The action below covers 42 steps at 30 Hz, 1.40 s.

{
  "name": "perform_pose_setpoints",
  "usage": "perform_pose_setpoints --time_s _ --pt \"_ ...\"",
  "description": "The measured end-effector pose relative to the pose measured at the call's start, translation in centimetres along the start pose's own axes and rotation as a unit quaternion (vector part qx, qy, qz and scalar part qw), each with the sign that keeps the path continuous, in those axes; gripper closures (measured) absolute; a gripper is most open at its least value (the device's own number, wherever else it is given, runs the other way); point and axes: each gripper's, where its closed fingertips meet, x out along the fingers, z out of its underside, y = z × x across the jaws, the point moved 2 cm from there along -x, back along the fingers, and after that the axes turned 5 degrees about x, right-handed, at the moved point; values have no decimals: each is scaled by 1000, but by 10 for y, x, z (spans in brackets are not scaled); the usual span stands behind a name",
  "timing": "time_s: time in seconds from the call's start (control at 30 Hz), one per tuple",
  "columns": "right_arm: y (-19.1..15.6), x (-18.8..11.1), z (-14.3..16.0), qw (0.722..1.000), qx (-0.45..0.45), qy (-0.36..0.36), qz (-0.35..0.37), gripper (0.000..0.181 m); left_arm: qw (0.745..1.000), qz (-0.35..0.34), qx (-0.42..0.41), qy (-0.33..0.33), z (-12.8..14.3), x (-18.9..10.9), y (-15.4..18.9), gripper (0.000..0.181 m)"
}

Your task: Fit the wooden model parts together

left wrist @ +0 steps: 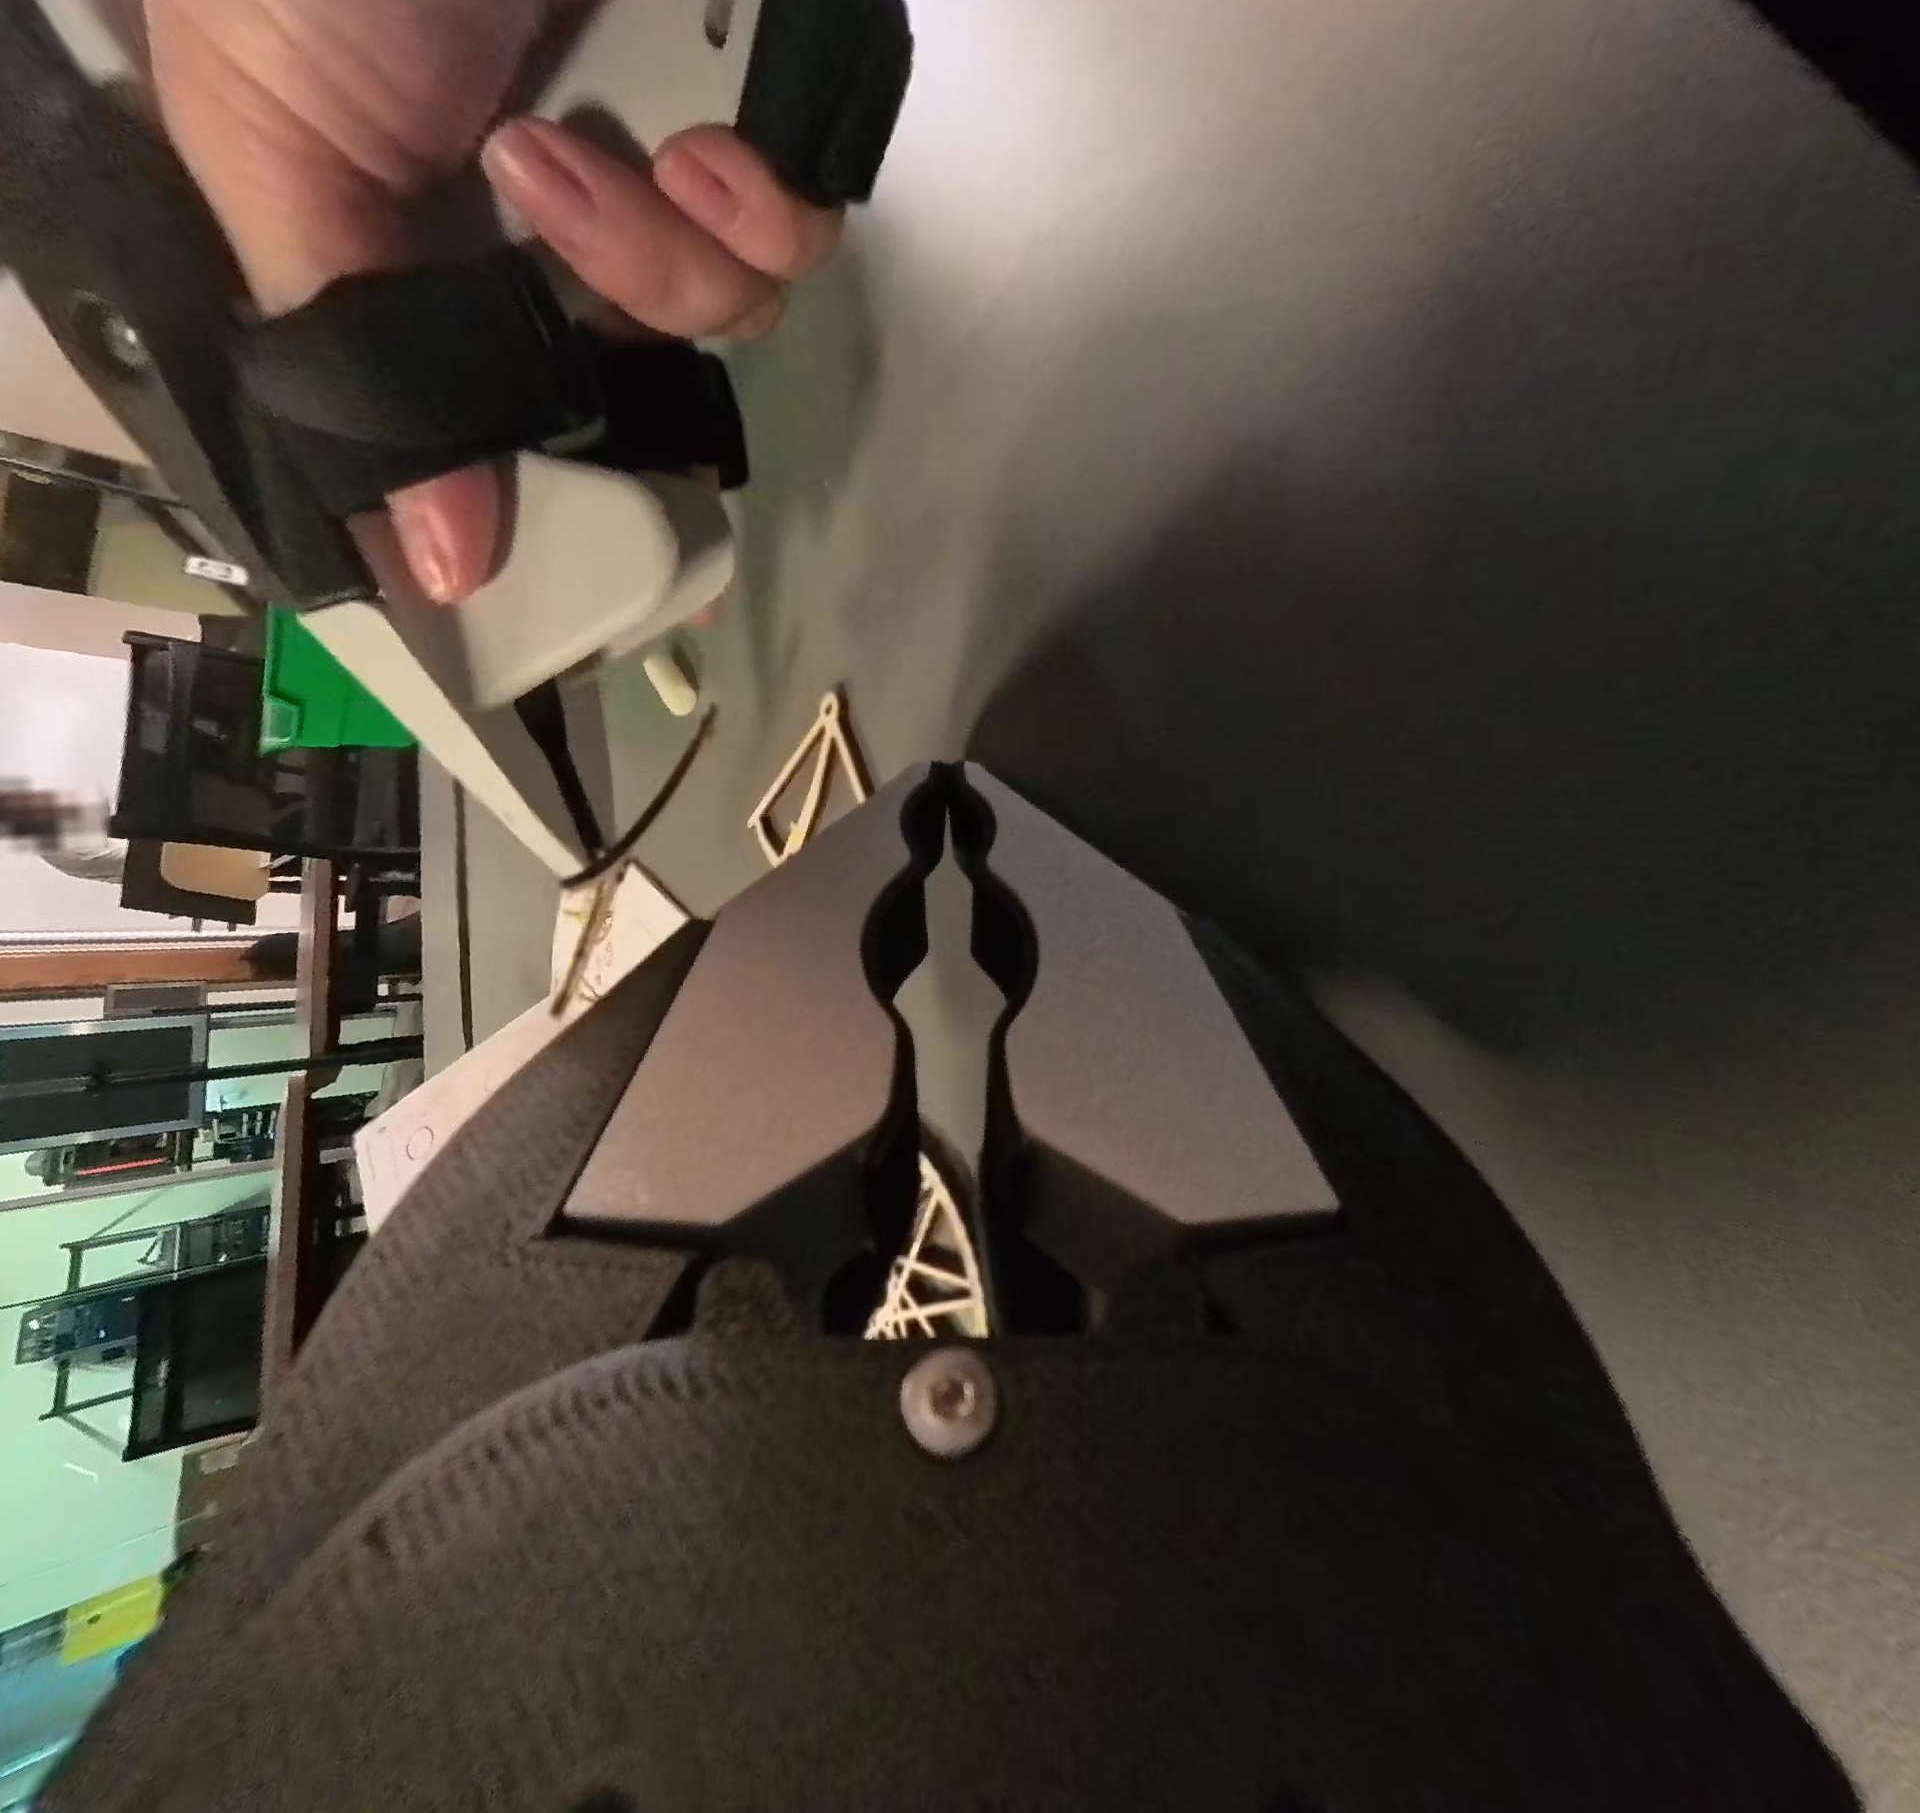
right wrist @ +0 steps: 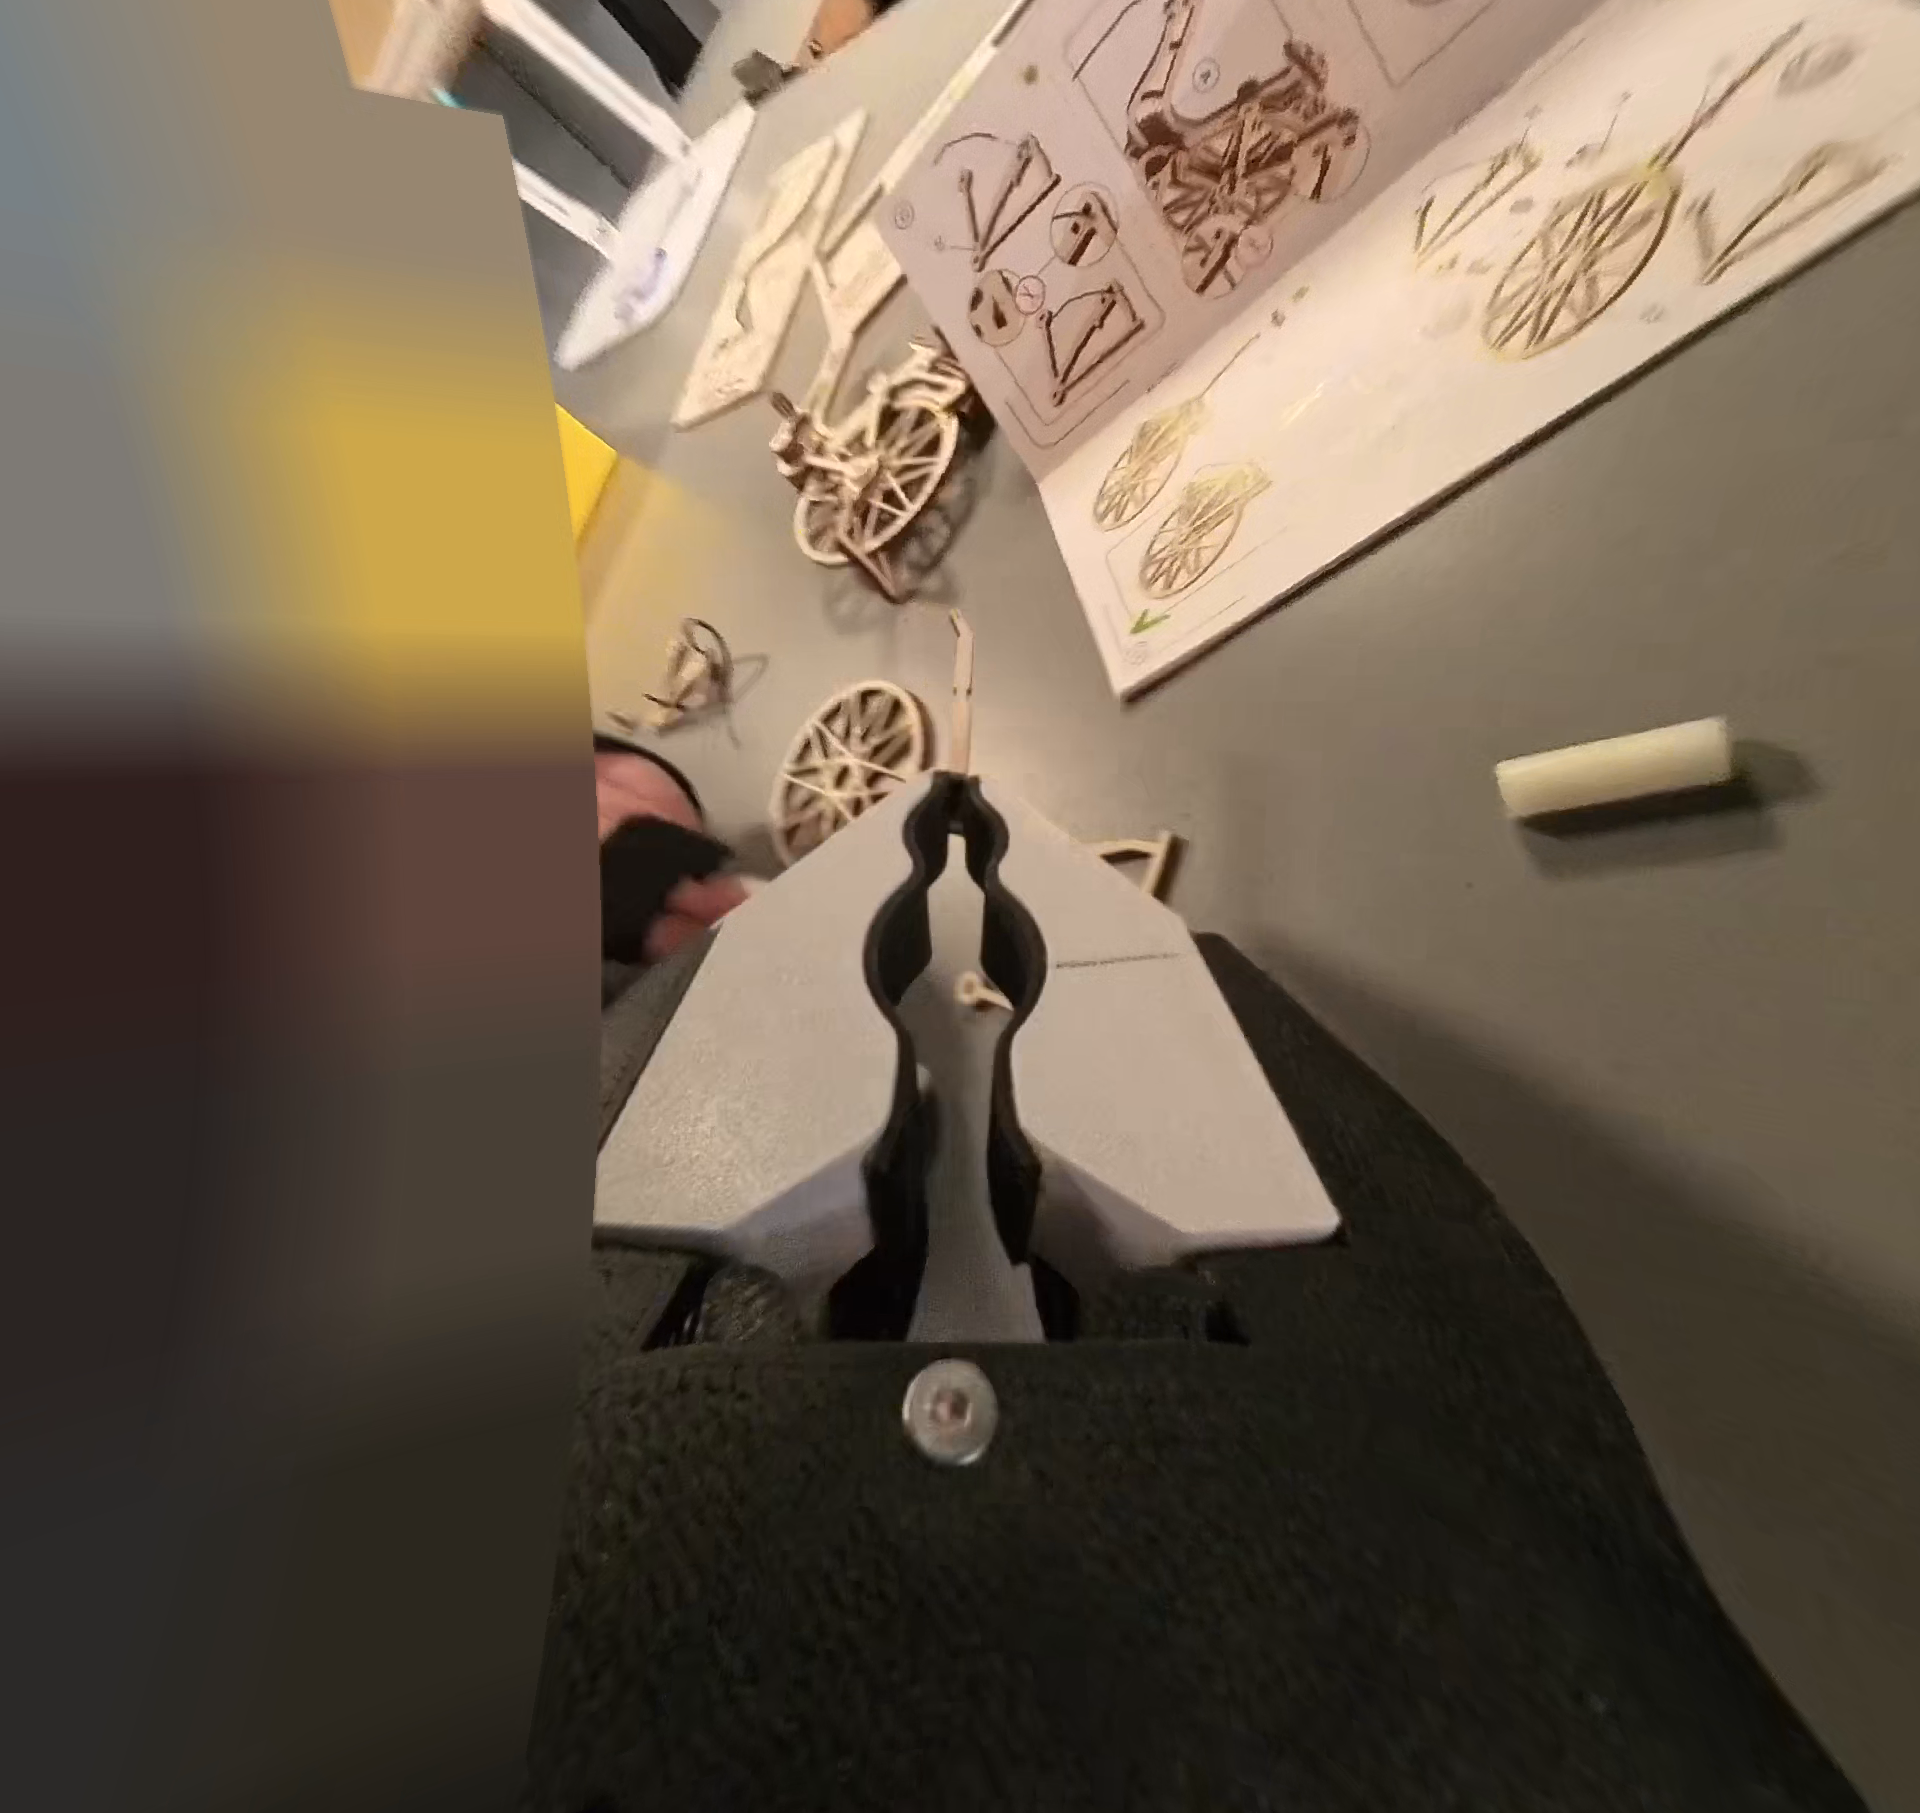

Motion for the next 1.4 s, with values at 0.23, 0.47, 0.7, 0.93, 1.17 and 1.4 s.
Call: perform_pose_setpoints --time_s 0.23,0.47,0.7,0.93,1.17,1.4 --pt "8 -22 13 953 -246 -55 168 181 996 13 -86 -4 30 3 -23 181" --pt "16 -12 20 945 -253 -84 188 181 970 17 -242 20 63 0 -62 181" --pt "11 10 14 970 -175 -74 148 181 914 38 -398 75 80 1 -82 181" --pt "15 15 21 972 -156 -95 150 181 921 31 -381 72 80 4 -80 181" --pt "16 19 21 967 -168 -97 163 181 923 35 -377 71 80 4 -78 181" --pt "18 16 19 968 -161 -92 171 181 916 43 -392 76 80 4 -79 181"
